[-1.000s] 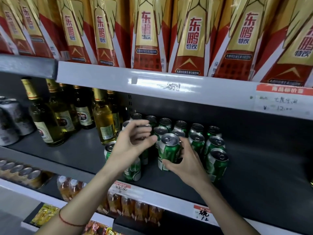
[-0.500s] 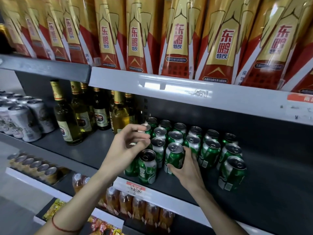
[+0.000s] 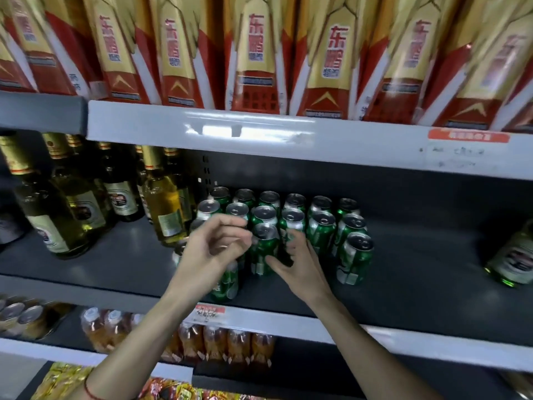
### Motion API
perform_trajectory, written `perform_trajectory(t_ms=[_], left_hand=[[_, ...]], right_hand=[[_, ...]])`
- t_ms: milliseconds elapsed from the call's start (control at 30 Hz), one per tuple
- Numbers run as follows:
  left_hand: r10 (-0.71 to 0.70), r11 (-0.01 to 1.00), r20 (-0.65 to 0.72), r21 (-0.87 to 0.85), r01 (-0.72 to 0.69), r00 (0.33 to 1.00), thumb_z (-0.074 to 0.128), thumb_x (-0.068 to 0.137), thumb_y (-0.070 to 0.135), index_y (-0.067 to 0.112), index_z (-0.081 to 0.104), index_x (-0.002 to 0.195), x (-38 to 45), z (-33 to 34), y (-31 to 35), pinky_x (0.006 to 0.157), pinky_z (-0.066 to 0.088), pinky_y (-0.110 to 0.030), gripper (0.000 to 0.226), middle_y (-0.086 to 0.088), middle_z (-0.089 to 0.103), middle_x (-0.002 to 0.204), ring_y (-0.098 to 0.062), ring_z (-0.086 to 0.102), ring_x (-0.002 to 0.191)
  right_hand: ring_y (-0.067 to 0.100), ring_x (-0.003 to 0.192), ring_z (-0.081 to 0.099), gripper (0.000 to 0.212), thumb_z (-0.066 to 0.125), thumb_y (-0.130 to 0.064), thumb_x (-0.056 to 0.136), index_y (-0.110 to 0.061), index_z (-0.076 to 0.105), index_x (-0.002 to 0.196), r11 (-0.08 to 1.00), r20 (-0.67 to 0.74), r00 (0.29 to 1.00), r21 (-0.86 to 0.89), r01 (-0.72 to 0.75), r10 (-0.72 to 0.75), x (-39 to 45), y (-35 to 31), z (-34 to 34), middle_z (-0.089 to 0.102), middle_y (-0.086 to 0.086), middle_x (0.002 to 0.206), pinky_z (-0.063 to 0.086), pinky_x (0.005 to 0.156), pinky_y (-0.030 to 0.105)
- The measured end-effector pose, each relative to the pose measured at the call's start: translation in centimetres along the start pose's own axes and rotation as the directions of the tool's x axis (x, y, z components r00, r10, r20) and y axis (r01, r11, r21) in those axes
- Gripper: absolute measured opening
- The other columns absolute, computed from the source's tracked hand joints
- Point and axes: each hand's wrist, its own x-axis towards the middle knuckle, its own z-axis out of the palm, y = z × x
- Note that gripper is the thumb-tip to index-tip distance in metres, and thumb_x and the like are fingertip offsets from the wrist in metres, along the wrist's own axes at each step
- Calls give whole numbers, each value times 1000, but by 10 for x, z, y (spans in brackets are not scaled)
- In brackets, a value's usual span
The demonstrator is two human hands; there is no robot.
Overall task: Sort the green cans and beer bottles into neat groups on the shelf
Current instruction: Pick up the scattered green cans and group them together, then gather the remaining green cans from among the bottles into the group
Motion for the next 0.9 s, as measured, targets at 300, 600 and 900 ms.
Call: perform_trajectory(t_ms=[300, 600, 900], left_hand=[[100, 994, 226, -74, -85, 969, 66, 92, -14, -4, 64, 114, -2, 142, 17, 85, 55, -20, 24, -30, 75, 106, -29, 69, 97], [191, 979, 417, -150, -140, 888, 72, 92, -5, 19, 69, 106, -54, 351, 41, 83, 56, -18, 28, -6, 81, 97, -19, 73, 95], [209, 973, 569, -199, -113, 795, 77, 93, 9, 26, 70, 115, -94, 521, 68, 89, 54, -14, 29, 8, 79, 110, -7, 74, 106]], right_hand=[[3, 95, 66, 22, 70, -30, 96, -21, 65, 115, 999, -197, 980, -54, 6, -17, -94, 15, -161, 70, -2, 102, 54, 84, 20], [3, 75, 64, 9, 70, -17, 96, -22, 66, 102, 993, -412, 909, -59, -100, 67, -227, 87, -356, 70, -2, 86, 43, 68, 9], [7, 86, 67, 20, 65, -14, 95, -34, 63, 97, 977, -549, 823, -48, -207, 147, -314, 165, -485, 71, -7, 88, 54, 73, 23]])
